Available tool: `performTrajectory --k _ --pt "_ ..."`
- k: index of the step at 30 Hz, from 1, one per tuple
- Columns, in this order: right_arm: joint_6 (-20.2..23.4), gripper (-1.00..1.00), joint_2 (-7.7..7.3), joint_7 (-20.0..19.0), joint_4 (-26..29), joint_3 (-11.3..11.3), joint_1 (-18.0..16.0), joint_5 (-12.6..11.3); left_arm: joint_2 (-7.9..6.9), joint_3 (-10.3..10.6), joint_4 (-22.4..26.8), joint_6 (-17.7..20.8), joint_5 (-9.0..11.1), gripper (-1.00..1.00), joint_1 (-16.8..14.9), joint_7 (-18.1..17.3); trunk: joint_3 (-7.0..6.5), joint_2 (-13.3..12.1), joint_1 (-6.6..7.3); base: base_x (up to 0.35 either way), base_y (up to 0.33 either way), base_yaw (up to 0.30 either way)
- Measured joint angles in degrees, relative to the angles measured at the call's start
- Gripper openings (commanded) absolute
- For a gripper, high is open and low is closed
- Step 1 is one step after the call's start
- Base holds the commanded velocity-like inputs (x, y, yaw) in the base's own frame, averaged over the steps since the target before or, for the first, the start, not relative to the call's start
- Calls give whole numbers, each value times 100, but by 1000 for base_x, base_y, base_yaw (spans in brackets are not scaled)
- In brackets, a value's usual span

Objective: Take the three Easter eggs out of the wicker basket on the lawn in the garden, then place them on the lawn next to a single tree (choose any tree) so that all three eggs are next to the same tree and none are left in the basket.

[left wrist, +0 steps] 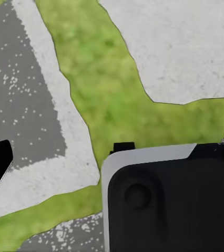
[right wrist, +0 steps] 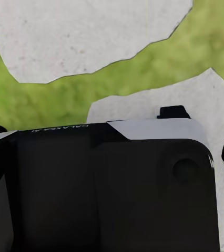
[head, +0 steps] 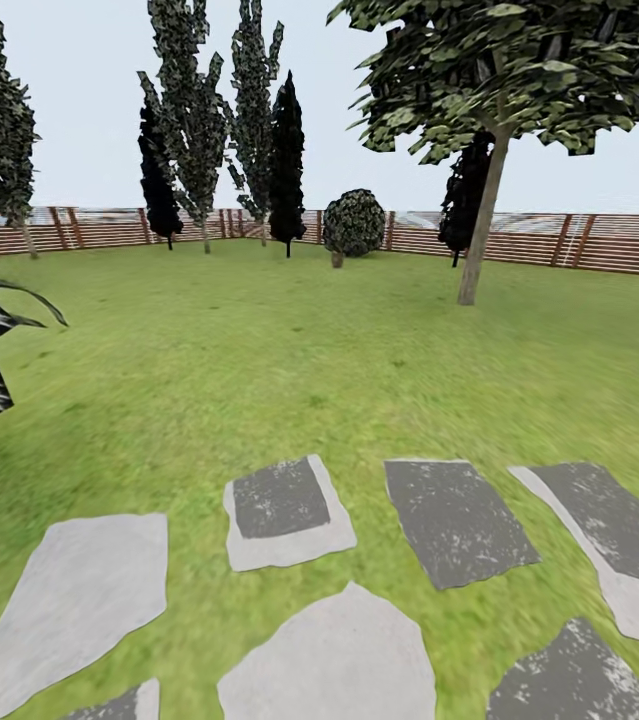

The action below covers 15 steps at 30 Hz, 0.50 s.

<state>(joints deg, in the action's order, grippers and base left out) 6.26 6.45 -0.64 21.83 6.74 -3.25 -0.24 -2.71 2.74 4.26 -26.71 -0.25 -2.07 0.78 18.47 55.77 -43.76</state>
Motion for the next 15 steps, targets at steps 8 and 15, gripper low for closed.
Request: performTrajectory --k 8,15 --pt "0 100 0 0 0 0 0 0 0 0 0 0 -1 100 0 1 0 0 0 336 0 0" --pt "0 100 0 0 0 0 0 0 0 0 0 0 1 100 0 1 0 0 0 336 0 0"
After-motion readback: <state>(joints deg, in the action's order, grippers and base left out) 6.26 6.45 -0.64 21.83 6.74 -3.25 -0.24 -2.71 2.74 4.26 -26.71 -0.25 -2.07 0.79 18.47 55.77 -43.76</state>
